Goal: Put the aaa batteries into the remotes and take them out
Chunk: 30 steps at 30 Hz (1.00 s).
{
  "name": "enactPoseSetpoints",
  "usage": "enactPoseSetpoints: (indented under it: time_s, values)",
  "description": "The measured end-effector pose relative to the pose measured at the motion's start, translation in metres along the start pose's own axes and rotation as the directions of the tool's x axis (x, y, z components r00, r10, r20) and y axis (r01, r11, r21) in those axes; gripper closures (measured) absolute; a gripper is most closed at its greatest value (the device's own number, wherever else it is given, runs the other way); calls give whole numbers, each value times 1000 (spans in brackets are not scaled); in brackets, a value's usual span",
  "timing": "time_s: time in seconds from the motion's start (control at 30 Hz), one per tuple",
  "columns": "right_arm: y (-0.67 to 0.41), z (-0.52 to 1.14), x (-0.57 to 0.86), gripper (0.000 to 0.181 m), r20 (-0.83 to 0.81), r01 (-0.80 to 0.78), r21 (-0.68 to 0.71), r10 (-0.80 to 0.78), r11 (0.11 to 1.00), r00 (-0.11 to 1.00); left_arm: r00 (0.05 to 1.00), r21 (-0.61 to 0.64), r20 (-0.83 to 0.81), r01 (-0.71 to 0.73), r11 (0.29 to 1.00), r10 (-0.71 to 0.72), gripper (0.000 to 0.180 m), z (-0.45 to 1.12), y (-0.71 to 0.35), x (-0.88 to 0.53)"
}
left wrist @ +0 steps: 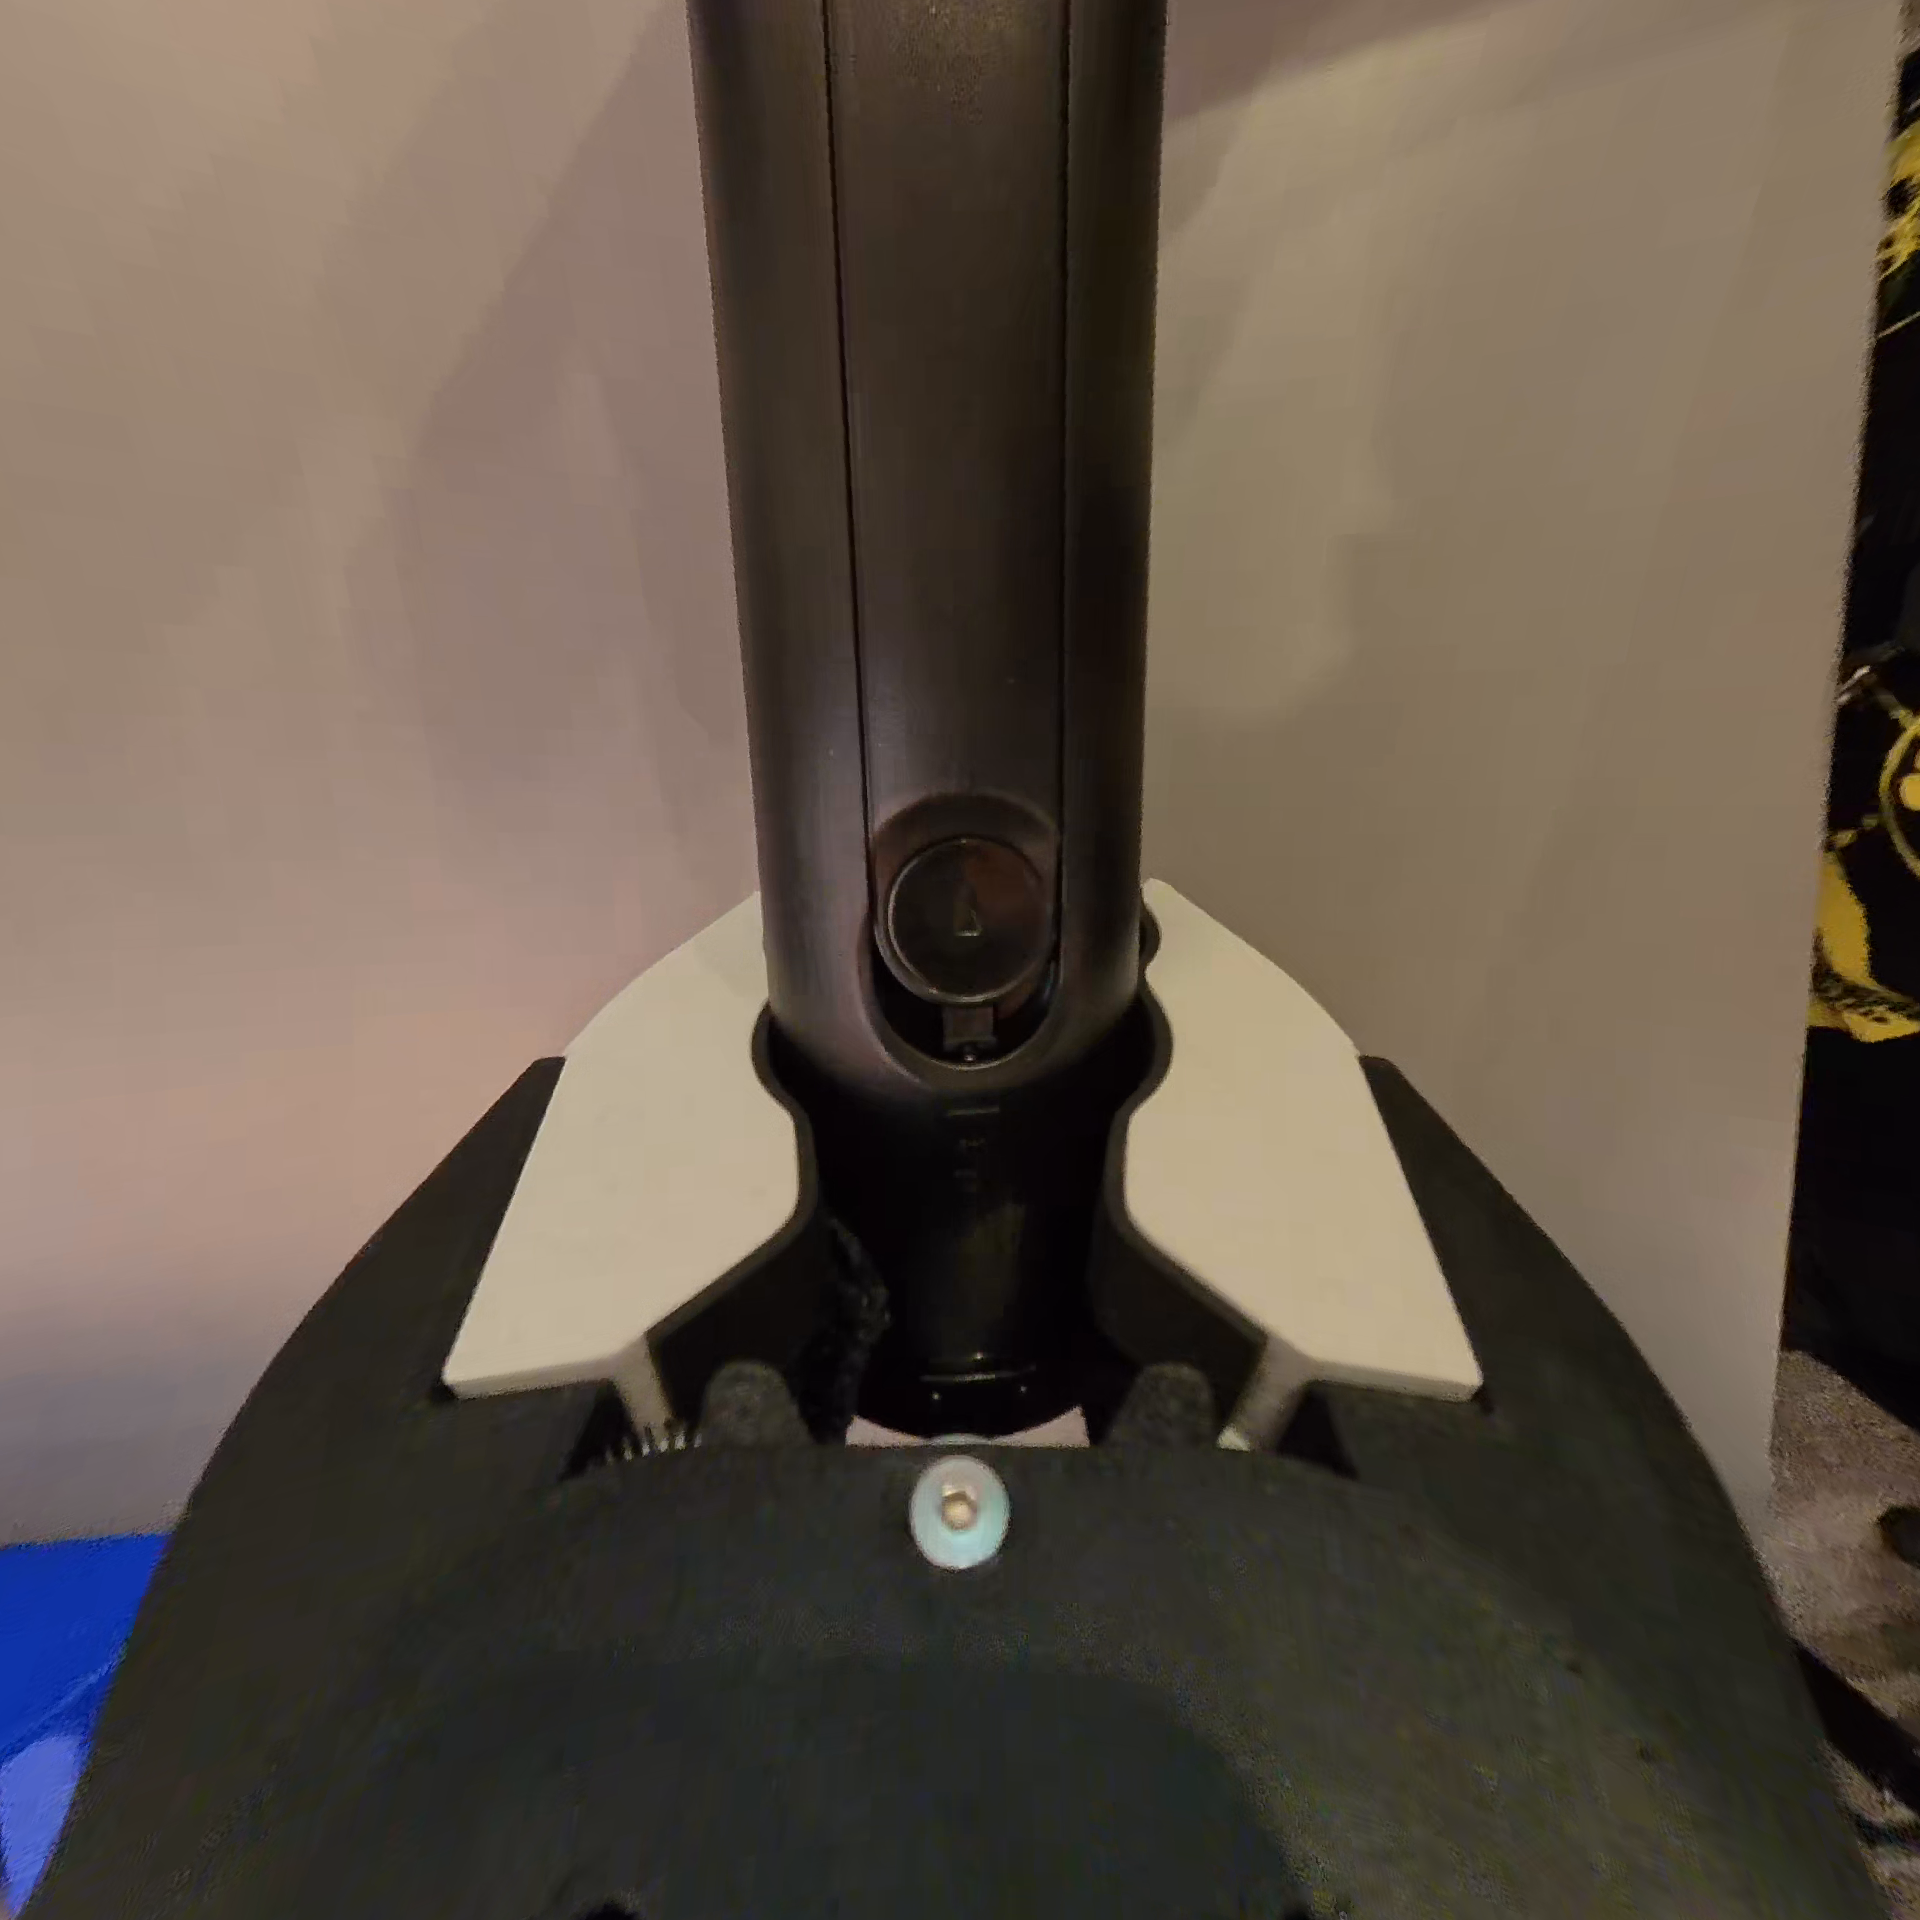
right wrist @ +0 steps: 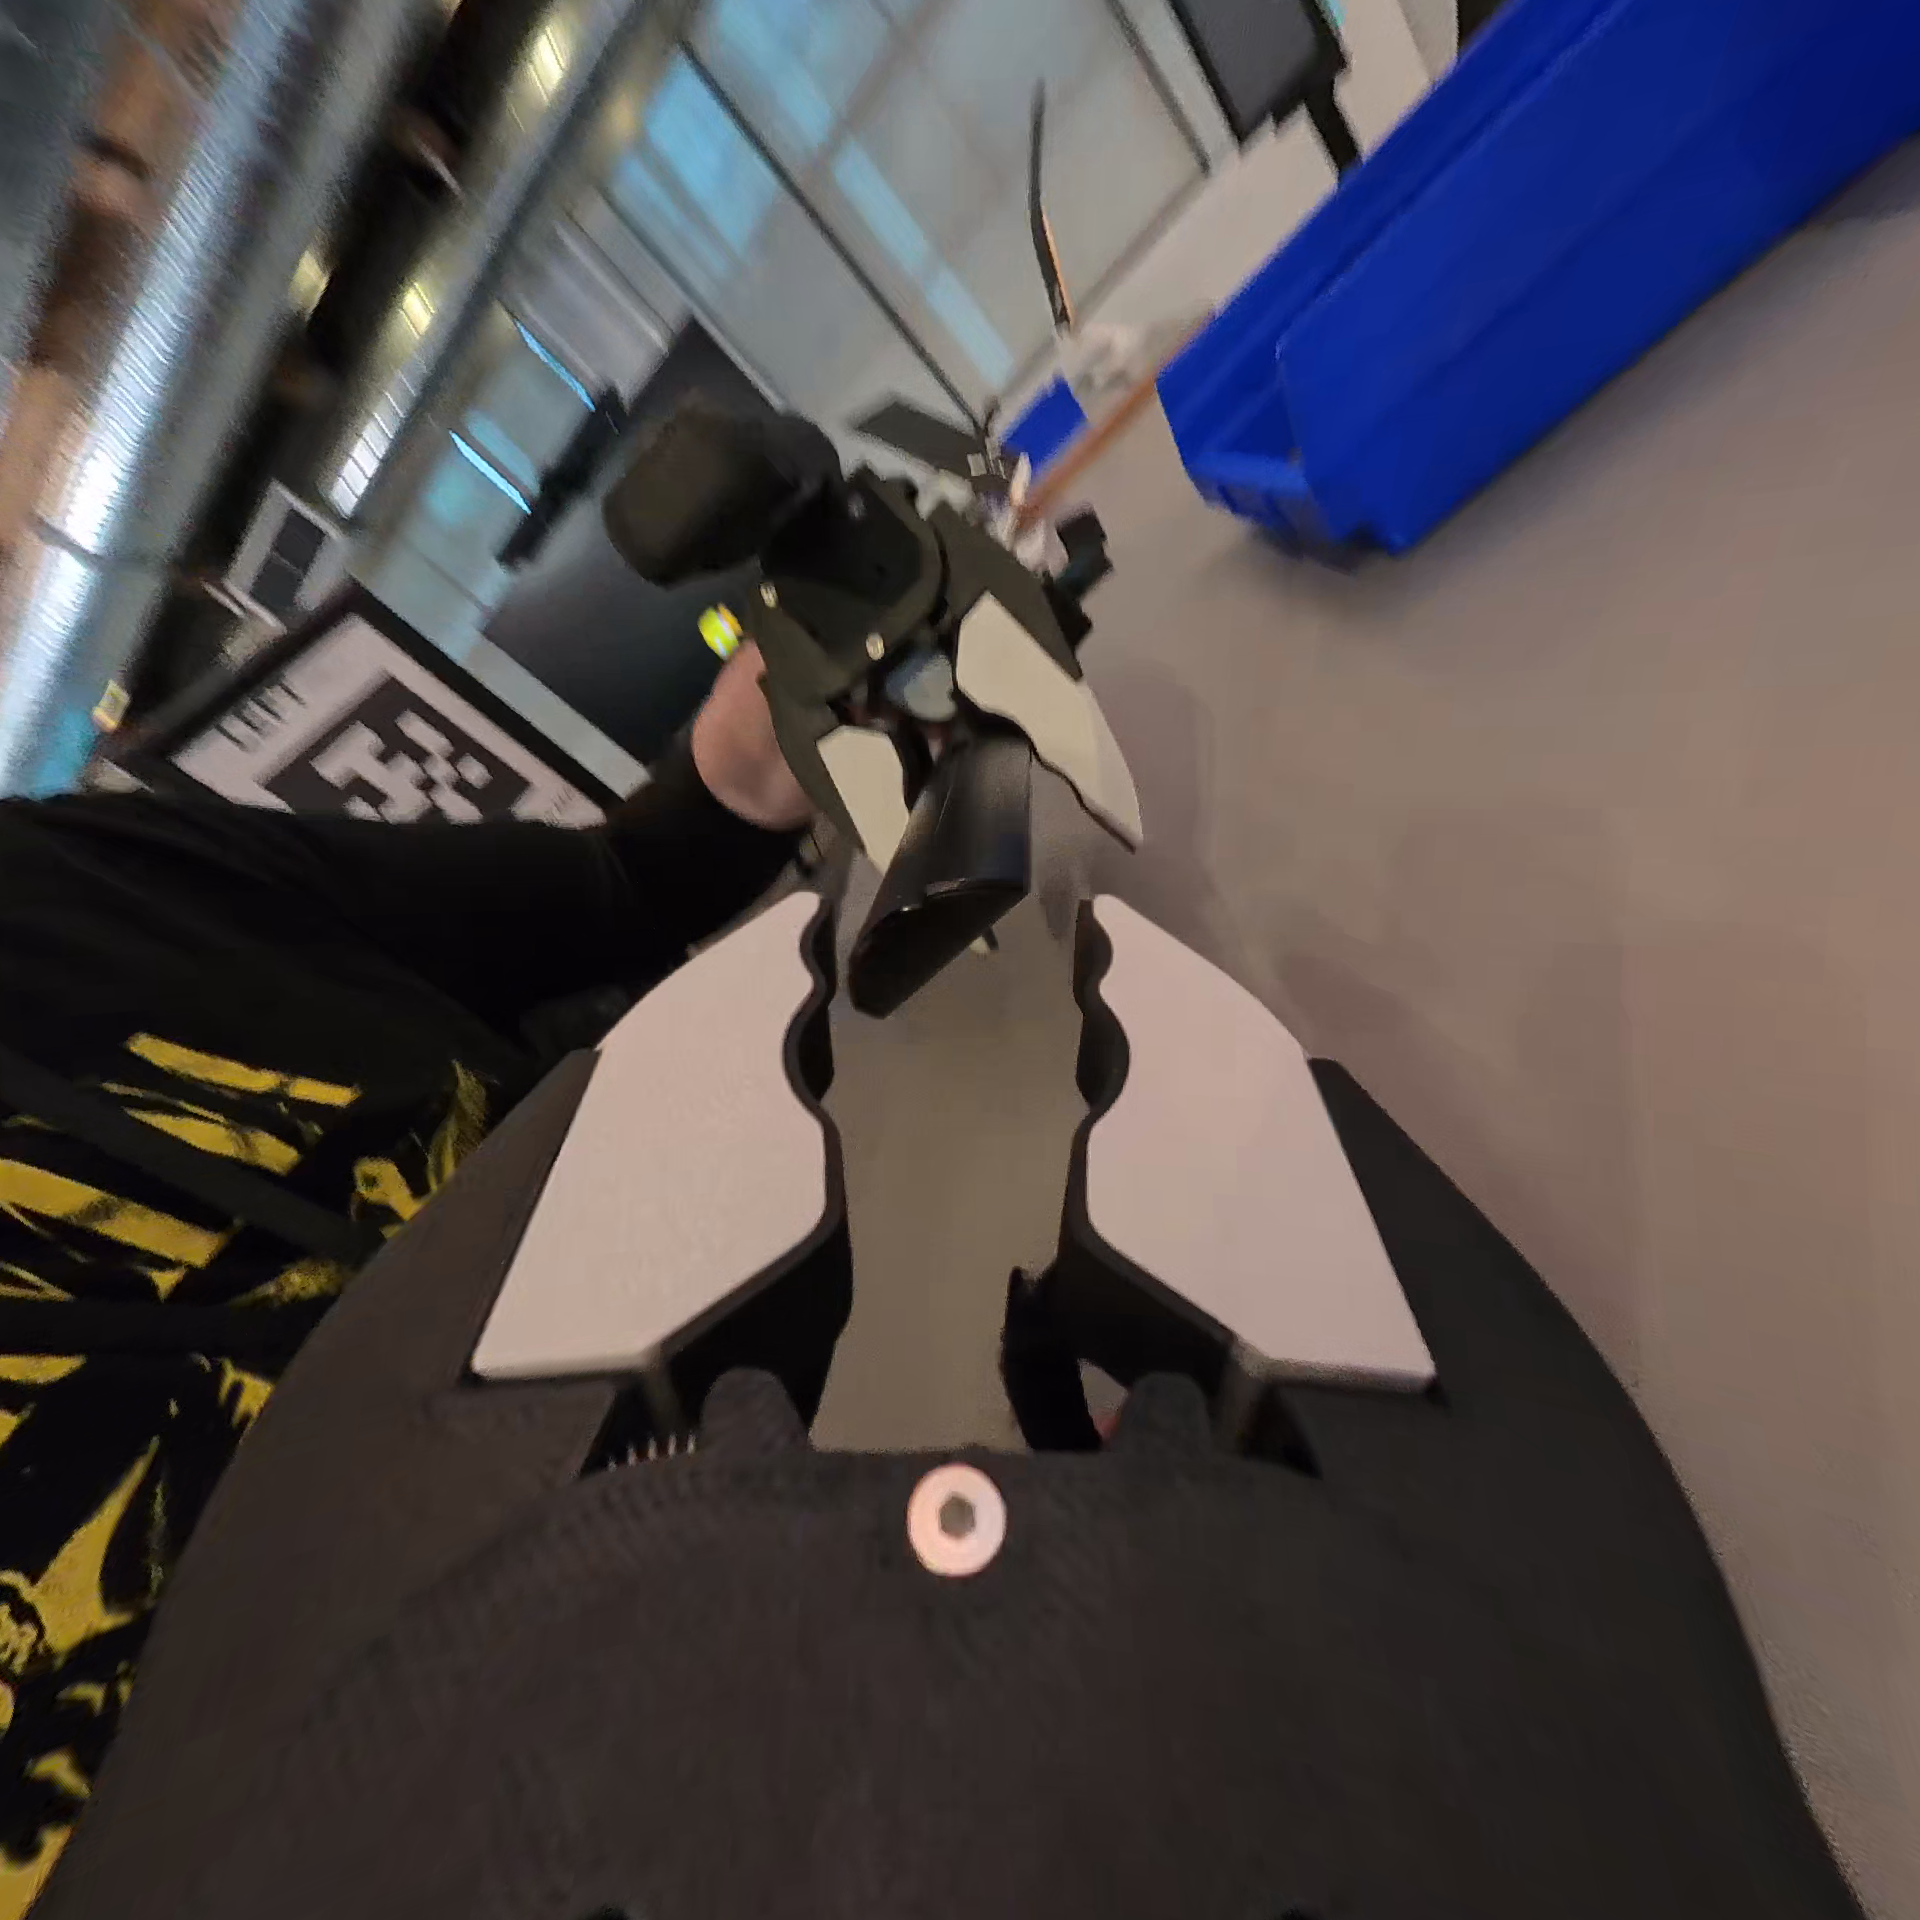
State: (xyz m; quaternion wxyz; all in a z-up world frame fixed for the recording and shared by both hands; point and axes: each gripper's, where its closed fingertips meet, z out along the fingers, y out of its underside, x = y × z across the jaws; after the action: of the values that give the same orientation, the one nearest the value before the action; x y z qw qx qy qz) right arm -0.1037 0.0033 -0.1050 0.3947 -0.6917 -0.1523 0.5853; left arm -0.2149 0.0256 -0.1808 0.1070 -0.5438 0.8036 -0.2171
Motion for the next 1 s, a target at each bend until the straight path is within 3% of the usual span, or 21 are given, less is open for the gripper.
enactPoseSetpoints:
  time_s: [0.2,0.4,0.67,1.0]
  values:
    - [-18,7,-17,122,225,-159,237,105,959,969,1000,95,30,-9,995,6,120,-6,-19,0]
    - [-22,19,-33,120,454,-331,274,182,903,872,997,127,74,-45,991,35,120,-8,-31,-4]
    - [-19,22,-35,118,535,-403,259,218,878,817,991,106,115,-75,992,63,121,-12,-29,-6]
    - [-12,27,-31,125,501,-382,227,229,896,835,979,24,184,-96,995,90,121,-12,-20,-15]
